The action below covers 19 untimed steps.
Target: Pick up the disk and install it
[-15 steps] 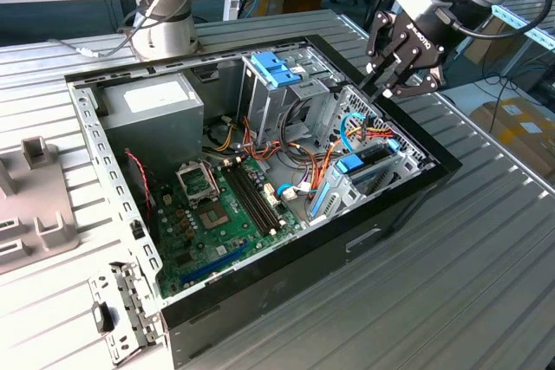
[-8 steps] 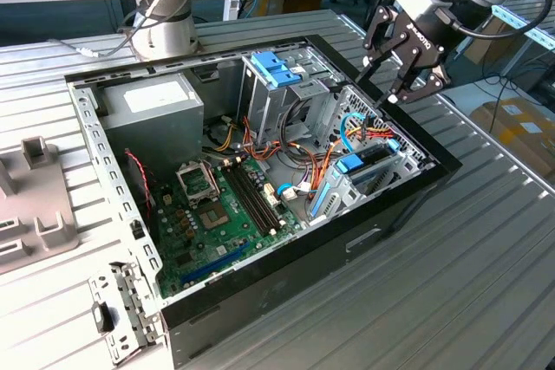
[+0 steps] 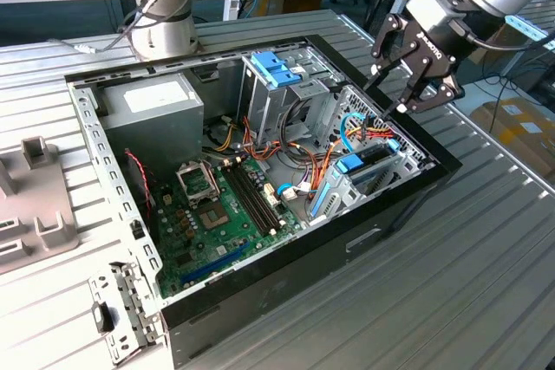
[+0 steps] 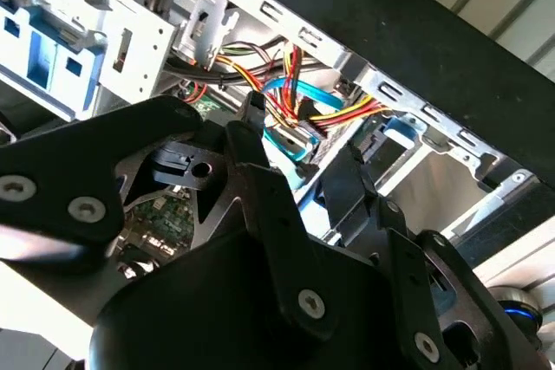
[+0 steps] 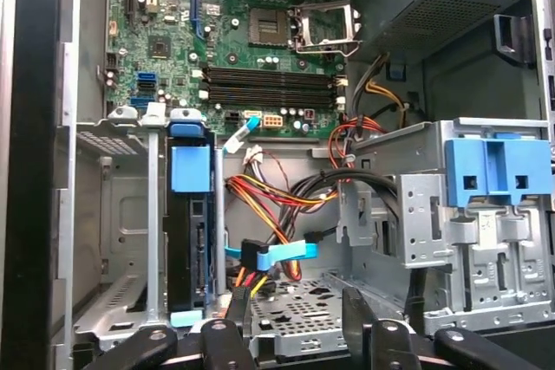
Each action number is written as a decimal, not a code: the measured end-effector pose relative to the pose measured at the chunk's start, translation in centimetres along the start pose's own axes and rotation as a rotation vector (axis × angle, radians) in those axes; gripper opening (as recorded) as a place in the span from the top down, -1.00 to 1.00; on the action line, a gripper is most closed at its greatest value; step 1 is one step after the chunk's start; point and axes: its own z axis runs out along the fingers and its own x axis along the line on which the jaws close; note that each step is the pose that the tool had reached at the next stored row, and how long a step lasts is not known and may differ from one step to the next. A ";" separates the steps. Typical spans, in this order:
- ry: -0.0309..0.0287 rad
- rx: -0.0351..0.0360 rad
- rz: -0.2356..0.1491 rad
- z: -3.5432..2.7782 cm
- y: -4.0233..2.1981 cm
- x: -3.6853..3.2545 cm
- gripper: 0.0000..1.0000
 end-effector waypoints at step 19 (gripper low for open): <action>0.0002 -0.0001 0.000 4.46 -0.21 1.00 -0.08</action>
